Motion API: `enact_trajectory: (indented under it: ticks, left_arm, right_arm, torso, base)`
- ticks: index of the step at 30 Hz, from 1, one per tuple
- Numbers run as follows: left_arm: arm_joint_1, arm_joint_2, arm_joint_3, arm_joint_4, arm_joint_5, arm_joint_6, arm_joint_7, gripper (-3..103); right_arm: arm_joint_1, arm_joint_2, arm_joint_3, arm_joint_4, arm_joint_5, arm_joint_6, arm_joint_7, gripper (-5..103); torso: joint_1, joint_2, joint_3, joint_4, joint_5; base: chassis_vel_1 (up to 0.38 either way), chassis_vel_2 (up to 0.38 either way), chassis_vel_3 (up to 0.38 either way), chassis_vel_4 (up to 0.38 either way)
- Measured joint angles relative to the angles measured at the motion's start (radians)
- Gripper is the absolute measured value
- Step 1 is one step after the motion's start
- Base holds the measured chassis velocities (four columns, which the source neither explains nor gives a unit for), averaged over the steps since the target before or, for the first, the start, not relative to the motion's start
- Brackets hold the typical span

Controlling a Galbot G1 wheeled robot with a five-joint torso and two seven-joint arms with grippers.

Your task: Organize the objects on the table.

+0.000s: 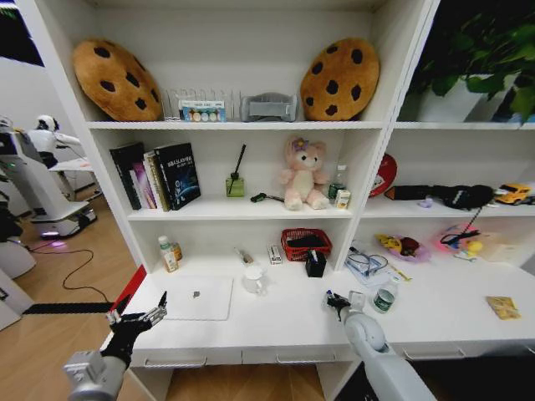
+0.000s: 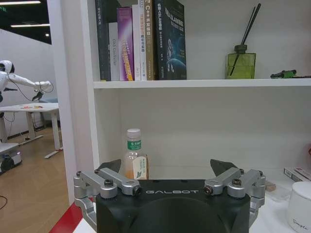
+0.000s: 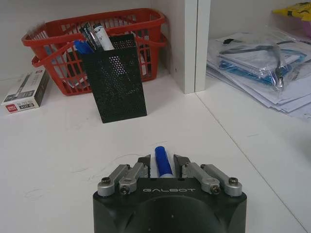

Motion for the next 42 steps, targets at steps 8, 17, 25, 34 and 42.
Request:
enact_trajectory:
  ticks: [8,17,25,34,42]
  left_arm:
    - [0.0,0.0,0.0,0.0,0.0,0.0,0.0,100]
    - [0.0,0.0,0.0,0.0,0.0,0.0,0.0,100]
    - [0.0,0.0,0.0,0.0,0.0,0.0,0.0,100]
    - [0.0,0.0,0.0,0.0,0.0,0.0,0.0,100]
    - [0.0,0.0,0.0,0.0,0.0,0.0,0.0,100]
  right_arm:
    - [0.01,0.006,-0.009,-0.015,-0.007,0.037,-0.003,11]
    - [0.07,0.017,-0.022,-0.064,-0.066,0.27,-0.068,7]
    - [0.265,0.046,-0.065,-0.24,-0.301,0.57,-0.157,7]
    - [0.46,0.095,-0.124,-0.411,-0.439,0.668,-0.193,7]
    - [0.528,0.127,-0.13,-0.559,-0.53,0.695,-0.206,7]
  torso:
    - [0.0,0.0,0.0,0.0001,0.0006]
    - [0.0,0.0,0.0,0.0,0.0005]
    - [0.0,0.0,0.0,0.0002,0.0001]
    - [0.0,0.0,0.0,0.0004,0.0003]
    - [0.0,0.0,0.0,0.0,0.0004]
  base:
    - [0.0,0.0,0.0,0.0]
    - [0.0,0.0,0.0,0.0]
    - [0.0,0.0,0.0,0.0]
    - [0.0,0.0,0.0,0.0]
    - [0.0,0.0,0.0,0.0]
